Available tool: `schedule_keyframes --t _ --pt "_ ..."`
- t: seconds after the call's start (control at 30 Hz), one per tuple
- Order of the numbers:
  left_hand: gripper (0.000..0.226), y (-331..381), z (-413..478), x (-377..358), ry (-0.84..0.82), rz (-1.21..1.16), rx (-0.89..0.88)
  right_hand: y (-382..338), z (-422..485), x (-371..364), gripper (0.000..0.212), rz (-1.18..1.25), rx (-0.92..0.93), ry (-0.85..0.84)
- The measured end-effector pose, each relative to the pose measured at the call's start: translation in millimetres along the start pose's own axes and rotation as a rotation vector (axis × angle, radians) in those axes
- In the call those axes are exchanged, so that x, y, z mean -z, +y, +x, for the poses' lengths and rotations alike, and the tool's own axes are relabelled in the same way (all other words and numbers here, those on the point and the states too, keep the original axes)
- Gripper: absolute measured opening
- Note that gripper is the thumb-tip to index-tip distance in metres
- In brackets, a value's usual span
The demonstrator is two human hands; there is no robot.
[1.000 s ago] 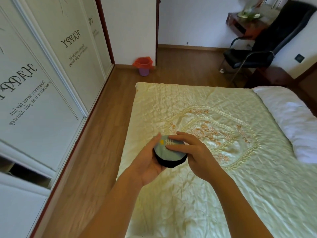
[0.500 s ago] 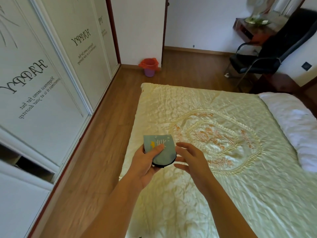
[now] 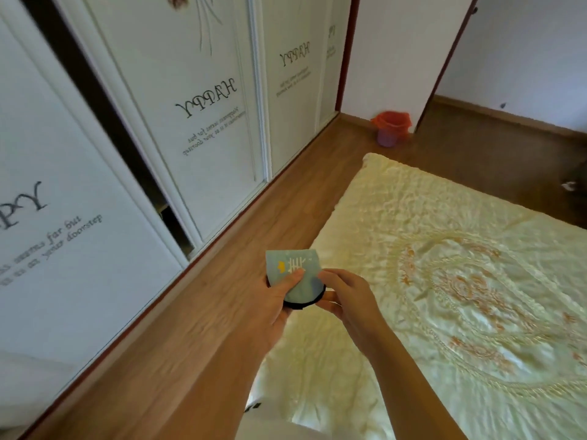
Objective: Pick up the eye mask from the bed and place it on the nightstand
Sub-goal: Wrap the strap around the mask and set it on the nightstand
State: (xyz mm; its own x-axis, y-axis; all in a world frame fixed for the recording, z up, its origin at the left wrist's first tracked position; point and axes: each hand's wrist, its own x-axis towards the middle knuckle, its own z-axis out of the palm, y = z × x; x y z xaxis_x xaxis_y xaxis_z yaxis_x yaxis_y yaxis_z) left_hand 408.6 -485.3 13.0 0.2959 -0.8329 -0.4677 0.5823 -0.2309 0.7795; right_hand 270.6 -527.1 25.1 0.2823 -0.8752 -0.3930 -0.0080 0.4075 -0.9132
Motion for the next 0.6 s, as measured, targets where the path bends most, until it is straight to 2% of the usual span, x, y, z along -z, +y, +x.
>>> schedule_keyframes --t 0.13,0.23,0.37,0.6 --pt "0.037 -5 -38 33 0.132 -0.078 -0.061 15 -16 -31 0.019 -0.052 -0.028 -0.183" --pt "0.052 -10 -68 57 0.192 -0.080 -0.103 28 -32 -50 0.017 -0.054 -0.062 -0.313" --pt "0.036 -17 -107 86 0.378 -0.114 -0.138 45 -49 -76 0.014 -0.097 -0.111 -0.444" --pt "0.026 -13 -153 133 0.563 -0.176 -0.200 66 -63 -134 0.032 -0.201 -0.184 -0.619"
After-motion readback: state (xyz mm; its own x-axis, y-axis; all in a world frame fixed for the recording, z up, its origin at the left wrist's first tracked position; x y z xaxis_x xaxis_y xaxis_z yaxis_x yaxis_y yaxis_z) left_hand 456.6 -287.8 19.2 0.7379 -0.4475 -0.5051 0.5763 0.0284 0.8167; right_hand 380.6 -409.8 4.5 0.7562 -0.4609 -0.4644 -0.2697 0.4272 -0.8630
